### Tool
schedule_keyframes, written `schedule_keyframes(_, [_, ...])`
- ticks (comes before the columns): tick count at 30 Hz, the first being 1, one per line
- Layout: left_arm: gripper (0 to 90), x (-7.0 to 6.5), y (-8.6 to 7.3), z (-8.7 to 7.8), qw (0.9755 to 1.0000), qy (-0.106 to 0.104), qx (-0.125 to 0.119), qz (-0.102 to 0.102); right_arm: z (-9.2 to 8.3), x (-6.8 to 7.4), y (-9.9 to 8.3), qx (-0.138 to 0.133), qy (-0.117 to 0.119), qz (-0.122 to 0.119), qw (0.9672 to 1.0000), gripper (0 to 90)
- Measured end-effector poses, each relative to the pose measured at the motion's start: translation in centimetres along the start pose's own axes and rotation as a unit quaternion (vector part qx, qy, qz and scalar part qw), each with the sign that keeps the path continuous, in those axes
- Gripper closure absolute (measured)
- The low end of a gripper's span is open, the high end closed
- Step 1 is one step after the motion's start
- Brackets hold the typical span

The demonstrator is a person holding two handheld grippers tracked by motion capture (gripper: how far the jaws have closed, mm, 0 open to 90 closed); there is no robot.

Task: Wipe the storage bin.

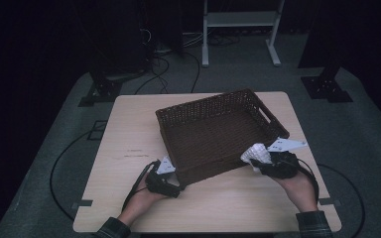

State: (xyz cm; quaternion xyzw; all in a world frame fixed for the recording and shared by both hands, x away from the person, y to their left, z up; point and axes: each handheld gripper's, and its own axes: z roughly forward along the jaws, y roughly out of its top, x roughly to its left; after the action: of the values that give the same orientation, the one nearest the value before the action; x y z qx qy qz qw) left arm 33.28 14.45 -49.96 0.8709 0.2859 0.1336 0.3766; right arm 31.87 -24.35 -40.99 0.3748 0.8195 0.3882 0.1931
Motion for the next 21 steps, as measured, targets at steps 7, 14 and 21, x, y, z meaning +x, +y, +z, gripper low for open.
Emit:
schedule_keyframes(7, [12.4, 0.0, 0.0, 0.0, 1.0000, 0.000, -0.001, -0.001, 1.4, 0.0, -0.6, 0.024, 0.007, 0.004, 0.9997, 55.9])
schedule_keyframes(14, [12.5, 0.0, 0.0, 0.0, 1.0000, 0.000, -0.001, -0.001, 3.0, 0.2, -1.4, 0.049, 0.015, 0.006, 0.9987, 55.9])
schedule_keyframes(21, [12.5, 0.0, 0.0, 0.0, 1.0000, 0.000, -0.001, -0.001, 4.2, 0.3, -2.0, 0.061, 0.017, 0.006, 0.9980, 55.9])
